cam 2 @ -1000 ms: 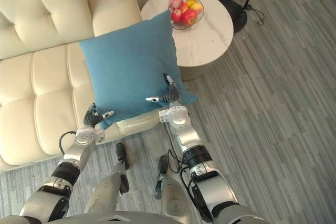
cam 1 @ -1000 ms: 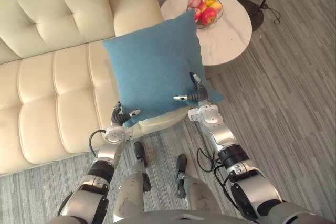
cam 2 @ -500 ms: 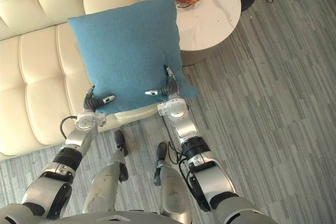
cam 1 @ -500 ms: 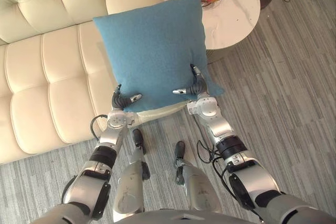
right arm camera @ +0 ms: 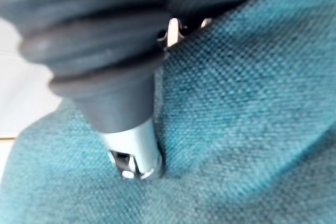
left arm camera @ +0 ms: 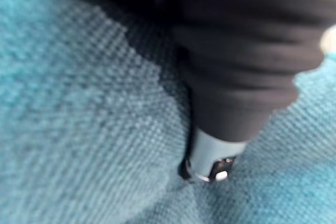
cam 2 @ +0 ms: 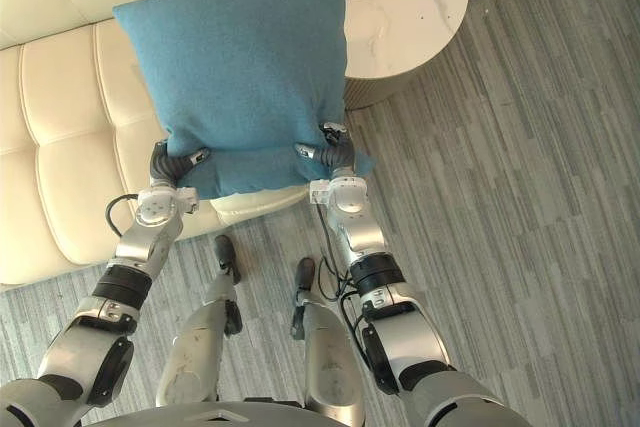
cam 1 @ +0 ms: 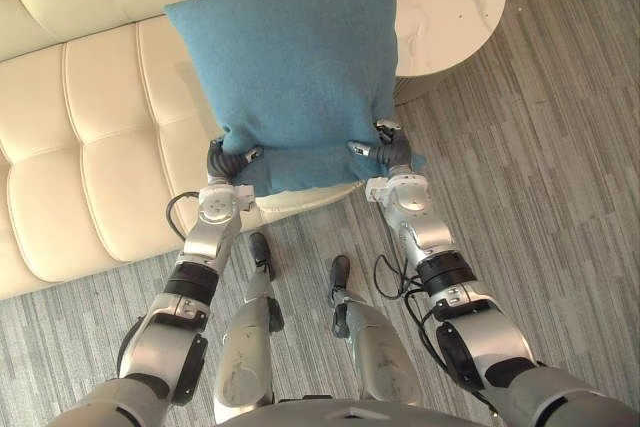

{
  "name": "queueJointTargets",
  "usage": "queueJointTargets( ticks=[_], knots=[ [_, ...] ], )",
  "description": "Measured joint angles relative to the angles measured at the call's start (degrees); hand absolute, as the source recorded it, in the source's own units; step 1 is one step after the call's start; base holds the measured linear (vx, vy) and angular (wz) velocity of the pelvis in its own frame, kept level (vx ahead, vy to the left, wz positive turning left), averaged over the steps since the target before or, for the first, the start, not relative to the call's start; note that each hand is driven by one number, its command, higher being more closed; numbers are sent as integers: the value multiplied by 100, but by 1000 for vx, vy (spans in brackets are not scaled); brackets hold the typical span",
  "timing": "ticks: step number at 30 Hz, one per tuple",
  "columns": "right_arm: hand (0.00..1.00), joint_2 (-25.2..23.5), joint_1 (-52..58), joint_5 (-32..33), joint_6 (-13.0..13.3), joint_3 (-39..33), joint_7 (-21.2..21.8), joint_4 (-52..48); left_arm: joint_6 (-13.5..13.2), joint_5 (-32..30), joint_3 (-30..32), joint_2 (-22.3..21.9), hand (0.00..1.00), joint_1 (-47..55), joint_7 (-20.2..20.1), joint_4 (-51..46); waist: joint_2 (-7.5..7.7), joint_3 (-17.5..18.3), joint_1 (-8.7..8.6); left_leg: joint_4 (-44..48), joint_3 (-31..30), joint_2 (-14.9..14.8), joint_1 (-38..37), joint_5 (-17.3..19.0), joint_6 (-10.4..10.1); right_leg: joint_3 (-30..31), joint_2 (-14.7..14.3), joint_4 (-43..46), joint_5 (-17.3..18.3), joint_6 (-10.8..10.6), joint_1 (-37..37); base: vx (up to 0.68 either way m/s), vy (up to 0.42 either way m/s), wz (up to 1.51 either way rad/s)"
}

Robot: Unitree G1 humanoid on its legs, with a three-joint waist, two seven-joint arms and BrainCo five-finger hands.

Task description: Pick up cushions and gather them together orderly.

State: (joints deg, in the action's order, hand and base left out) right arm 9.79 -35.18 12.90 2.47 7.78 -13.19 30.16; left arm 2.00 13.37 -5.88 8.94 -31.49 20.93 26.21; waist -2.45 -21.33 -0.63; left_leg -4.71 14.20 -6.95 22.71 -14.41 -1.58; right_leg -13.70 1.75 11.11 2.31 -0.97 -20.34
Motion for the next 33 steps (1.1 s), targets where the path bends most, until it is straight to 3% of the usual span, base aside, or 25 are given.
queueJointTargets(
  ticks=[11, 21, 33],
  knots=[
    [100, -9, 325, 540, 124, -23, 3, -301, 8, -6, -103, -84, 100, 227, -88, -542, -16, -71, 68, 0, -74, -5, -271, -32, -58, -55, 2, 202, 187, 63, 210, 7, -8, 3],
    [100, -159, 1867, 824, 67, -133, 318, -1388, 24, -22, -422, -188, 100, 1453, -515, -1599, -6, -47, 73, -2, -157, 26, -985, 130, -242, -135, 21, -29, 315, 39, 1075, 65, -29, 7],
    [100, -496, 3342, 511, -268, -91, 811, -2915, 95, -305, -238, -339, 100, 3379, -910, -3602, -58, 1037, -25, -5, -157, 117, -1774, 206, -220, -212, 17, -519, 347, 27, 2124, 64, -22, 3]
  ],
)
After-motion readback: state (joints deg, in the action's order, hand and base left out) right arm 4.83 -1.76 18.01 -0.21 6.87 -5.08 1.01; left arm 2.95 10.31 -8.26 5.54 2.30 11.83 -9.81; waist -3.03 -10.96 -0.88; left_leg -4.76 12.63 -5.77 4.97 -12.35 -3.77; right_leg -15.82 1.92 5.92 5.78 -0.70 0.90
